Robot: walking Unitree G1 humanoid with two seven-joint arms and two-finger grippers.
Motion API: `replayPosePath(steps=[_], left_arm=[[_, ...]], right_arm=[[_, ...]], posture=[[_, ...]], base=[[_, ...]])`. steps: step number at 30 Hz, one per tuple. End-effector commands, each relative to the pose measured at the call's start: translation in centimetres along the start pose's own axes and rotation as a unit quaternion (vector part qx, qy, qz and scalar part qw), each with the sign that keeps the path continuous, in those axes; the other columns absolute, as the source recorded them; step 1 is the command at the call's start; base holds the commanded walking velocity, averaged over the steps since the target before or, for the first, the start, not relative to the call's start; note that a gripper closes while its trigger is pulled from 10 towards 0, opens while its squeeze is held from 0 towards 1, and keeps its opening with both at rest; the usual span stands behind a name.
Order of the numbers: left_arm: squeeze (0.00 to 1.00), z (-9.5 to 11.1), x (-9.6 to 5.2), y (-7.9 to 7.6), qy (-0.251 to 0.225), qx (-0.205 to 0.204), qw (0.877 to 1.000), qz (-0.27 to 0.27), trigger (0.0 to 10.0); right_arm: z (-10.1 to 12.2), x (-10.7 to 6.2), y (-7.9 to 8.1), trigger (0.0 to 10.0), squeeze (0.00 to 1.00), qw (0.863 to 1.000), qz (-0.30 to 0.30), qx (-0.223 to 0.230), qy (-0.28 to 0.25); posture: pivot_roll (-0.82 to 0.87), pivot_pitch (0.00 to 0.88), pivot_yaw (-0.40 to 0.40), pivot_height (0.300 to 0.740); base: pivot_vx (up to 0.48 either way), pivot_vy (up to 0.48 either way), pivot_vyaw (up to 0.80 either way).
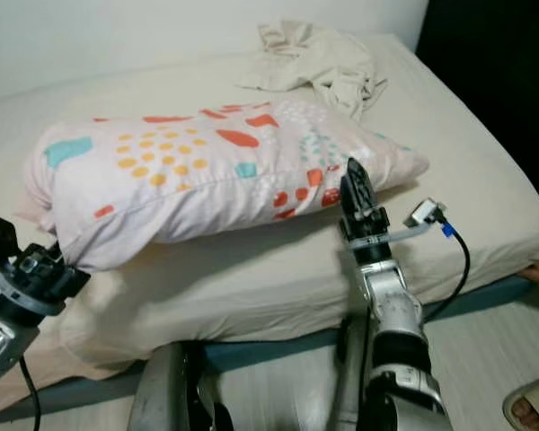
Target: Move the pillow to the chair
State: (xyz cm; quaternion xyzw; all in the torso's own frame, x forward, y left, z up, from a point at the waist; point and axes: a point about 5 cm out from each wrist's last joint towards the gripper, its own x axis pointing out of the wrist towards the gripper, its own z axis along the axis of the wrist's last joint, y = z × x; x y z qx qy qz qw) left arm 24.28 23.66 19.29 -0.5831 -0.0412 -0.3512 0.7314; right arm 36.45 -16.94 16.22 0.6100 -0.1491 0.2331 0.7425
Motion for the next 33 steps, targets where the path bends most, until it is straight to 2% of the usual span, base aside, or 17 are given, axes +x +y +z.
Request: replayPosePath(steps=[1, 2, 4, 5, 9, 15, 16, 17, 19, 20, 21, 23, 26, 29, 31, 32, 33], left_arm=[[0.0, 0.2, -0.2, -1.2, -0.009, 0.008, 0.999, -0.033, 0.0], [0.0, 0.0, -0.1, -1.5, -0.007, 0.007, 0.999, -0.035, 0.0], [0.0, -0.1, -0.1, -1.6, -0.006, 0.006, 0.999, -0.036, 0.0], [0.0, -0.3, -0.1, -1.7, -0.005, 0.003, 0.999, -0.036, 0.0], [0.0, -0.6, 0.0, -1.8, -0.004, -0.002, 0.999, -0.037, 0.0], [0.0, -1.3, 0.2, -1.8, -0.001, -0.012, 0.999, -0.036, 0.0], [0.0, -1.6, 0.4, -1.8, -0.001, -0.017, 0.999, -0.037, 0.0], [0.0, -1.7, 0.4, -1.8, -0.001, -0.018, 0.999, -0.037, 0.0], [0.0, -1.9, 0.5, -1.8, 0.0, -0.022, 0.999, -0.038, 0.0], [0.0, -1.9, 0.5, -1.8, 0.0, -0.022, 0.999, -0.038, 0.0], [0.0, -2.2, 0.7, -1.8, 0.0, -0.027, 0.999, -0.04, 0.0], [0.0, -2.4, 0.9, -1.7, 0.0, -0.032, 0.999, -0.041, 0.0], [0.0, -2.5, 0.9, -1.7, 0.001, -0.033, 0.999, -0.041, 0.0], [0.0, -2.9, 1.4, -1.5, 0.002, -0.043, 0.998, -0.044, 0.0], [0.0, -3.0, 1.5, -1.4, 0.003, -0.046, 0.998, -0.046, 0.0], [0.0, -3.1, 1.6, -1.4, 0.004, -0.048, 0.998, -0.048, 0.0], [0.0, -3.2, 1.7, -1.4, 0.004, -0.05, 0.998, -0.049, 0.0]], right_arm=[[-1.0, -1.0, -1.6, 10.0, 0.0, 0.998, -0.056, 0.007, 0.004], [-1.7, -1.4, -2.2, 10.0, 0.88, 0.996, -0.085, 0.007, 0.004], [-2.0, -1.5, -2.3, 10.0, 0.88, 0.996, -0.085, 0.013, 0.005], [-2.4, -1.7, -2.5, 10.0, 1.0, 0.996, -0.091, 0.016, 0.007], [-2.9, -1.8, -2.6, 10.0, 1.0, 0.995, -0.092, 0.024, 0.011], [-5.5, -1.9, -2.5, 10.0, 1.0, 0.99, -0.117, 0.061, 0.049], [-8.1, -2.4, -1.9, 10.0, 1.0, 0.985, -0.118, 0.069, 0.103], [-9.2, -2.7, -1.3, 10.0, 1.0, 0.984, -0.104, 0.078, 0.124], [-10.9, -3.4, 0.1, 10.0, 1.0, 0.98, -0.079, 0.091, 0.161], [-10.9, -3.4, 0.1, 10.0, 1.0, 0.98, -0.079, 0.091, 0.161], [-12.5, -4.5, 1.7, 10.0, 1.0, 0.972, -0.058, 0.106, 0.201], [-13.3, -5.5, 2.9, 10.0, 1.0, 0.966, -0.048, 0.117, 0.227], [-13.6, -5.8, 3.2, 10.0, 1.0, 0.963, -0.048, 0.118, 0.236], [-13.5, -7.2, 4.9, 10.0, 1.0, 0.958, -0.042, 0.131, 0.25], [-13.2, -7.6, 5.2, 10.0, 0.97, 0.958, -0.045, 0.134, 0.249], [-12.8, -7.8, 5.5, 10.0, 0.93, 0.959, -0.046, 0.135, 0.246], [-12.5, -8.2, 5.8, 10.0, 0.84, 0.959, -0.051, 0.133, 0.244]], posture=[[0.02, 0.323, 0.129, 0.527], [0.03, 0.333, 0.128, 0.527], [0.03, 0.335, 0.128, 0.527], [0.03, 0.337, 0.127, 0.527], [0.03, 0.343, 0.127, 0.527], [0.02, 0.348, 0.118, 0.527], [0.01, 0.346, 0.118, 0.527], [0.01, 0.346, 0.115, 0.527], [0.0, 0.342, 0.113, 0.527], [0.0, 0.342, 0.113, 0.527], [0.0, 0.34, 0.11, 0.527], [-0.01, 0.339, 0.11, 0.527], [-0.02, 0.337, 0.109, 0.527], [-0.04, 0.329, 0.103, 0.527], [-0.04, 0.327, 0.103, 0.527], [-0.04, 0.327, 0.103, 0.527], [-0.05, 0.324, 0.103, 0.527]], base=[[0.0, 0.0, 0.0], [0.0, 0.0, 0.0], [0.0, 0.0, 0.0], [0.0, 0.0, 0.0], [0.0, 0.0, 0.0], [0.0, 0.0, 0.0], [0.0, 0.0, 0.0], [0.0, 0.0, 0.0], [0.0, 0.0, 0.0], [0.0, 0.0, 0.0], [0.0, 0.0, 0.0], [0.0, 0.0, 0.0], [0.0, 0.0, 0.0], [0.0, 0.0, 0.0], [0.0, 0.0, 0.0], [0.0, 0.0, 0.0], [0.0, 0.0, 0.0]])
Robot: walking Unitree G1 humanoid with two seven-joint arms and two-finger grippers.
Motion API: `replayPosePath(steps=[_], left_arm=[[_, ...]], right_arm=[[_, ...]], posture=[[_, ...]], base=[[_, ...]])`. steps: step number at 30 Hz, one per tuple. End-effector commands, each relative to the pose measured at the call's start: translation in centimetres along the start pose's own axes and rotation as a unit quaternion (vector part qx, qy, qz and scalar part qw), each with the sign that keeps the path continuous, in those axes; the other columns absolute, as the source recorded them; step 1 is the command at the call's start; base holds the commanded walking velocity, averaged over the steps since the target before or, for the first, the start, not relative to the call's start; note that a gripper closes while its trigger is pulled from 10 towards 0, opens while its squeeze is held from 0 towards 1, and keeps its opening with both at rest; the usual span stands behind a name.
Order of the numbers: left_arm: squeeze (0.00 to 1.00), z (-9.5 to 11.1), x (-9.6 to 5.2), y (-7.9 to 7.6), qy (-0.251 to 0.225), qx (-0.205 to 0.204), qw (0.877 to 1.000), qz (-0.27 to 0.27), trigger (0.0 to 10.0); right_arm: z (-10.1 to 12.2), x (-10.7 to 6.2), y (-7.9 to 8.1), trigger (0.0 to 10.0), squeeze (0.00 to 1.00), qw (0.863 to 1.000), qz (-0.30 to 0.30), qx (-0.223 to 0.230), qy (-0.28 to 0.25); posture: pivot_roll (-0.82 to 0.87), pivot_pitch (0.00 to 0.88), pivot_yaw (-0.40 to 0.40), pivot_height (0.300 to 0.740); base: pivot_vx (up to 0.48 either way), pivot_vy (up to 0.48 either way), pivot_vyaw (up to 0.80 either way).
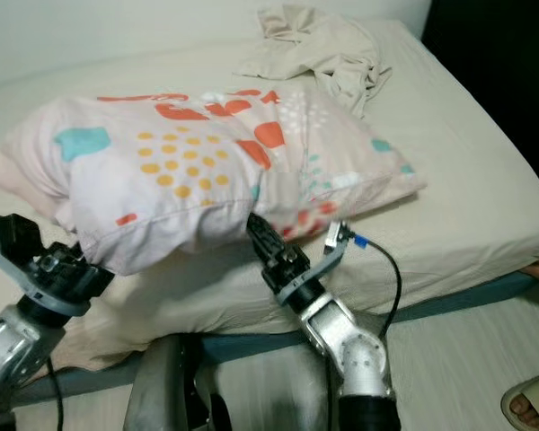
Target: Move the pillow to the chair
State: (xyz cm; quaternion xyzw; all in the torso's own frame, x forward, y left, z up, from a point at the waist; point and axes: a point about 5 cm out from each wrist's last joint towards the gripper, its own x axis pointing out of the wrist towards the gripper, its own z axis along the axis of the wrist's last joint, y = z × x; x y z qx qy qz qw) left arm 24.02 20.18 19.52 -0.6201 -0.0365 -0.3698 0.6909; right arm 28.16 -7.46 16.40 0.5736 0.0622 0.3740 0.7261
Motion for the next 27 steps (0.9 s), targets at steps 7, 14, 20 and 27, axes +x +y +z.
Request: replayPosePath(steps=[7, 14, 20, 27], left_arm=[[0.0, -0.3, 0.4, -0.8, 0.006, 0.0, 1.0, -0.029, 0.0], [0.0, -0.4, 0.4, -0.8, 0.008, -0.002, 1.0, -0.03, 0.0], [0.0, -0.3, 0.3, -0.9, 0.009, -0.001, 1.0, -0.029, 0.0], [0.0, -0.1, 0.1, -1.3, 0.01, 0.001, 1.0, -0.03, 0.0]], right_arm=[[-2.6, -3.0, -0.5, 10.0, 0.75, 0.996, -0.038, 0.074, -0.044], [1.6, -4.4, -0.7, 10.0, 0.65, 0.99, -0.022, 0.044, -0.133], [6.3, -6.2, -2.0, 10.0, 0.61, 0.979, -0.04, 0.004, -0.201], [8.2, -5.6, -3.9, 10.0, 0.57, 0.977, -0.054, -0.005, -0.205]], posture=[[-0.05, 0.32, 0.103, 0.527], [-0.04, 0.325, 0.114, 0.527], [-0.03, 0.329, 0.125, 0.527], [-0.01, 0.341, 0.133, 0.527]], base=[[0.0, 0.0, 0.0], [0.0, 0.0, 0.0], [0.0, 0.0, 0.0], [0.0, 0.0, 0.0]])
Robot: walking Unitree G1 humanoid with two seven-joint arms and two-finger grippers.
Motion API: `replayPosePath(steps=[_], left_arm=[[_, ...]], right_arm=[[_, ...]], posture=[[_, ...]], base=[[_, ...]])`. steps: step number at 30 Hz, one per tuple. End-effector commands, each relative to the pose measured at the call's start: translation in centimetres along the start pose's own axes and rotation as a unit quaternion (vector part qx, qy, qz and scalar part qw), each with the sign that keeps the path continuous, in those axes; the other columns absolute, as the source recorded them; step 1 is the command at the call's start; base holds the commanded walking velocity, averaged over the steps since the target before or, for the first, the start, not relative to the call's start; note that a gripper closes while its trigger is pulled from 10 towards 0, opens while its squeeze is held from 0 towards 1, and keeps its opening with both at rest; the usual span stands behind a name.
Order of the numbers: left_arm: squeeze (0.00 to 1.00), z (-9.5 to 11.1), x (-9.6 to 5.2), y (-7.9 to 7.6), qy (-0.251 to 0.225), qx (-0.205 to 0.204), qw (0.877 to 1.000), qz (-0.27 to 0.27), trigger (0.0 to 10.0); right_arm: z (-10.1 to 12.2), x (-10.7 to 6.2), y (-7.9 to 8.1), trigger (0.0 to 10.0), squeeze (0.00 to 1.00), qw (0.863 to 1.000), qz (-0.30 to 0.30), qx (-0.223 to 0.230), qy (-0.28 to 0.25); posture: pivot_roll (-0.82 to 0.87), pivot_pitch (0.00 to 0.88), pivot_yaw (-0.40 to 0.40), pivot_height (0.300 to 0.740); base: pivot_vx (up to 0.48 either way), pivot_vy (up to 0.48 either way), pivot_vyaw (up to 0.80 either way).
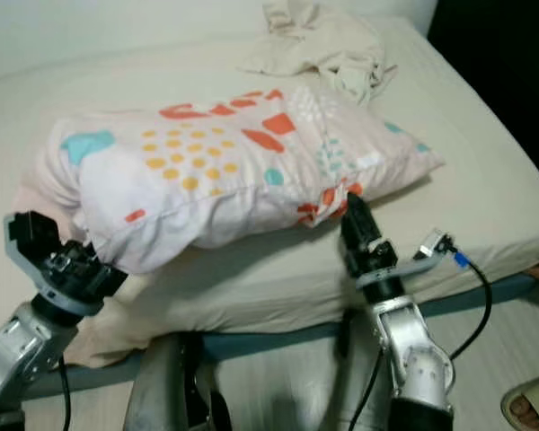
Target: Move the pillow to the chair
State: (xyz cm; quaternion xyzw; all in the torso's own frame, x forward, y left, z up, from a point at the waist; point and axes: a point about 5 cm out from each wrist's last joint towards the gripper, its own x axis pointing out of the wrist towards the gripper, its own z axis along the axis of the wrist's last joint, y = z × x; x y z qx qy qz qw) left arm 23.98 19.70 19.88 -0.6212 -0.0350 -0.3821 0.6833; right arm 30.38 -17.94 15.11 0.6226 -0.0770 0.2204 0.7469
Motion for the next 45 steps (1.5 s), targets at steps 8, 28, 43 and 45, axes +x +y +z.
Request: replayPosePath(steps=[8, 28, 43, 45], left_arm=[[0.0, 0.2, -0.5, -1.5, 0.005, 0.01, 1.0, -0.02, 0.0], [0.0, -0.2, -0.7, -2.0, 0.009, 0.002, 1.0, -0.013, 0.0], [0.0, -0.6, -0.5, -1.9, 0.009, -0.004, 1.0, -0.015, 0.0], [0.0, -0.7, -0.5, -1.8, 0.01, -0.003, 1.0, -0.015, 0.0]], right_arm=[[-2.5, 1.4, -3.2, 10.0, 0.56, 0.998, -0.053, 0.012, 0.041], [1.7, 5.4, -1.7, 2.2, 0.42, 0.997, 0.036, -0.069, 0.023], [1.3, 6.7, -2.0, 0.0, 0.4, 0.99, 0.01, -0.134, 0.048], [1.4, 6.8, -1.9, 0.0, 0.4, 0.988, 0.012, -0.144, 0.048]], posture=[[0.01, 0.354, 0.136, 0.527], [0.05, 0.371, 0.143, 0.527], [0.04, 0.354, 0.133, 0.527], [0.04, 0.353, 0.133, 0.527]], base=[[0.0, 0.0, 0.0], [0.0, 0.0, 0.0], [0.0, 0.0, 0.0], [0.0, 0.0, 0.0]])
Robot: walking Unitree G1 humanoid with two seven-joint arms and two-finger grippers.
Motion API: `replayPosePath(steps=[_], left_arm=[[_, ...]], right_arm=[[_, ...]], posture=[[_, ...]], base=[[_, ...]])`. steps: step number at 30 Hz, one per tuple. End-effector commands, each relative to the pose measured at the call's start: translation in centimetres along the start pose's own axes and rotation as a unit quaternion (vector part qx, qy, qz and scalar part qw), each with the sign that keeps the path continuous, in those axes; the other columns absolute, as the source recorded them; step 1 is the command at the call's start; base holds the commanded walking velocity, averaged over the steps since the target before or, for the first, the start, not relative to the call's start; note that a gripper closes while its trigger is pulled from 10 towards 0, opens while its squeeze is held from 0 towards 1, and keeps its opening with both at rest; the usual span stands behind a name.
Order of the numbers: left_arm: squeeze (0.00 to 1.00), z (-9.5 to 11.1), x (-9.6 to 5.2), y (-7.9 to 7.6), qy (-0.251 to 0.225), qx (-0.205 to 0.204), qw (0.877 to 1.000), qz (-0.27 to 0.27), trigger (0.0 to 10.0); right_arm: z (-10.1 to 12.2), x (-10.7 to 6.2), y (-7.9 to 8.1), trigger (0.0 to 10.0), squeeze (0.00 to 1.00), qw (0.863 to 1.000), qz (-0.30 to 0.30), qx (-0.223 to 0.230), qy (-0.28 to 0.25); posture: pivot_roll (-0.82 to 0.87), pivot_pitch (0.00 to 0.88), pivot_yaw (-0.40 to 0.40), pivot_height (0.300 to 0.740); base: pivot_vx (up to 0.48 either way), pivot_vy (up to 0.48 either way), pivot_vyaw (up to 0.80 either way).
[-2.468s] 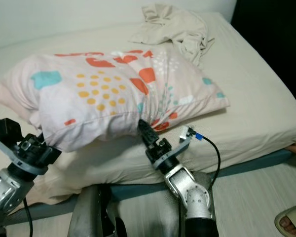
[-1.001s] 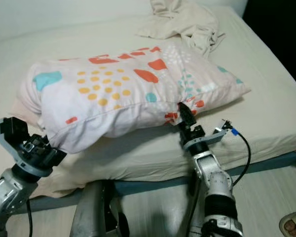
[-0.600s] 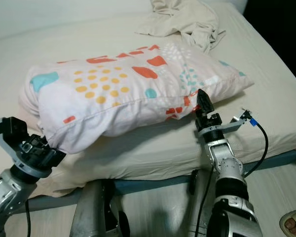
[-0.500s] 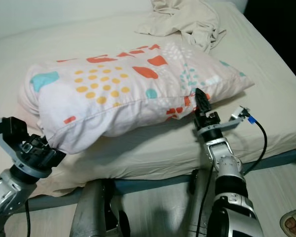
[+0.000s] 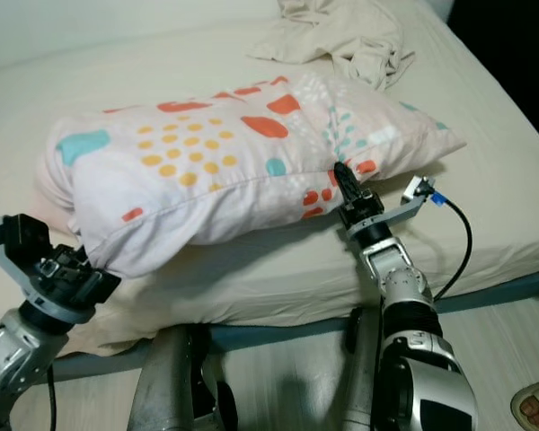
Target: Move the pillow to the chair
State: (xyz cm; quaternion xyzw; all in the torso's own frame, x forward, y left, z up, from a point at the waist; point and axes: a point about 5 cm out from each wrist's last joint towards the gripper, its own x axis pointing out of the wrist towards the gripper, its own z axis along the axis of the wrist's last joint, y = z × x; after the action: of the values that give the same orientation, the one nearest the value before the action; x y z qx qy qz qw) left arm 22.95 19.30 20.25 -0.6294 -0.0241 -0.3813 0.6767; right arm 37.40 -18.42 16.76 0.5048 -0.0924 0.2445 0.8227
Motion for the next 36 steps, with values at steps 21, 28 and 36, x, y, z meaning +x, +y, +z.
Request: replayPosePath(steps=[21, 28, 36], left_arm=[[0.0, -2.4, 5.4, 3.0, 0.034, 0.091, 0.995, 0.016, 10.0], [0.0, -0.8, 8.4, 4.1, -0.014, 0.163, 0.985, 0.051, 10.0], [0.0, 1.1, 9.7, 3.5, -0.037, 0.224, 0.973, 0.044, 10.0]], right_arm=[[-0.4, 0.2, 6.4, 0.0, 0.0, 0.974, 0.061, -0.215, 0.047], [0.4, 0.7, 7.7, 0.0, 0.0, 0.97, 0.068, -0.231, 0.035], [1.1, 0.9, 8.3, 0.0, 0.0, 0.967, 0.072, -0.242, 0.028]], posture=[[-0.07, 0.199, 0.081, 0.546], [-0.09, 0.146, 0.068, 0.574], [-0.1, 0.118, 0.065, 0.603]], base=[[0.0, 0.0, 0.0], [0.0, 0.0, 0.0], [0.0, 0.0, 0.0]])
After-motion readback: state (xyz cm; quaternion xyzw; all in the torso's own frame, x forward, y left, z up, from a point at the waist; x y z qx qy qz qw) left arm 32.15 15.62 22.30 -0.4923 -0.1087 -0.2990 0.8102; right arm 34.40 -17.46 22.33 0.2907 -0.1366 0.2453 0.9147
